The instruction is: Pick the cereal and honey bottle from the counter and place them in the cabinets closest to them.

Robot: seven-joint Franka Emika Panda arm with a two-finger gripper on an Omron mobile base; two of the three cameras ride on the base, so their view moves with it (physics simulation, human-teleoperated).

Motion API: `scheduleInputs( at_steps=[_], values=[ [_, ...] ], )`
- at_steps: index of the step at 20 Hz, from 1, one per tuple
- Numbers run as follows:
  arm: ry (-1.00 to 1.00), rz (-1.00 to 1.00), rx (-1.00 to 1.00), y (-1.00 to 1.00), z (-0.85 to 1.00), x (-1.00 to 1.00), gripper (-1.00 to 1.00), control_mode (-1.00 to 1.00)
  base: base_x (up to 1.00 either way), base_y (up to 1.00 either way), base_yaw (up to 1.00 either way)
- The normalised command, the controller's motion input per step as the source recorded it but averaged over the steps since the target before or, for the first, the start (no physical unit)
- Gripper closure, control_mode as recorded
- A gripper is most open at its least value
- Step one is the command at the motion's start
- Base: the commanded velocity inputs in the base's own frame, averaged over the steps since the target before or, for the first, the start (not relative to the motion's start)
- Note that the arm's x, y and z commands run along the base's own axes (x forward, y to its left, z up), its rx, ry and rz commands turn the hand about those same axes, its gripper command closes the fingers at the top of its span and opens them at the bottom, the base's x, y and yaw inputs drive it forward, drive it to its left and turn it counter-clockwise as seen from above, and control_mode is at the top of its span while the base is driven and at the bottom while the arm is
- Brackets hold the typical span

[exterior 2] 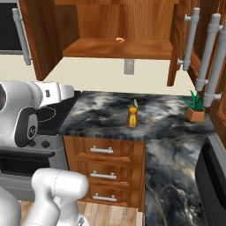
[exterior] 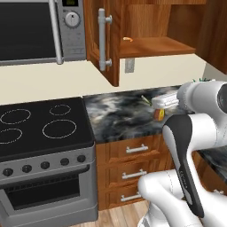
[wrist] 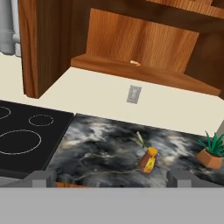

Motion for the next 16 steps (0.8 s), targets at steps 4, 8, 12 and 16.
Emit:
scheduleInputs(
  at_steps=[4, 8, 12, 16],
  values=[
    [0.0, 0.0, 0.0, 0.0, 0.0, 0.0, -1.0, 1.0, 0.38, -0.02, 0.0],
    [0.0, 0.0, 0.0, 0.0, 0.0, 0.0, -1.0, 1.0, 0.33, -0.01, 0.0],
    [0.0, 0.0, 0.0, 0.0, 0.0, 0.0, -1.0, 1.0, 0.17, -0.14, 0.0],
    [0.0, 0.0, 0.0, 0.0, 0.0, 0.0, -1.0, 1.0, 0.2, -0.31, 0.0]
  ],
)
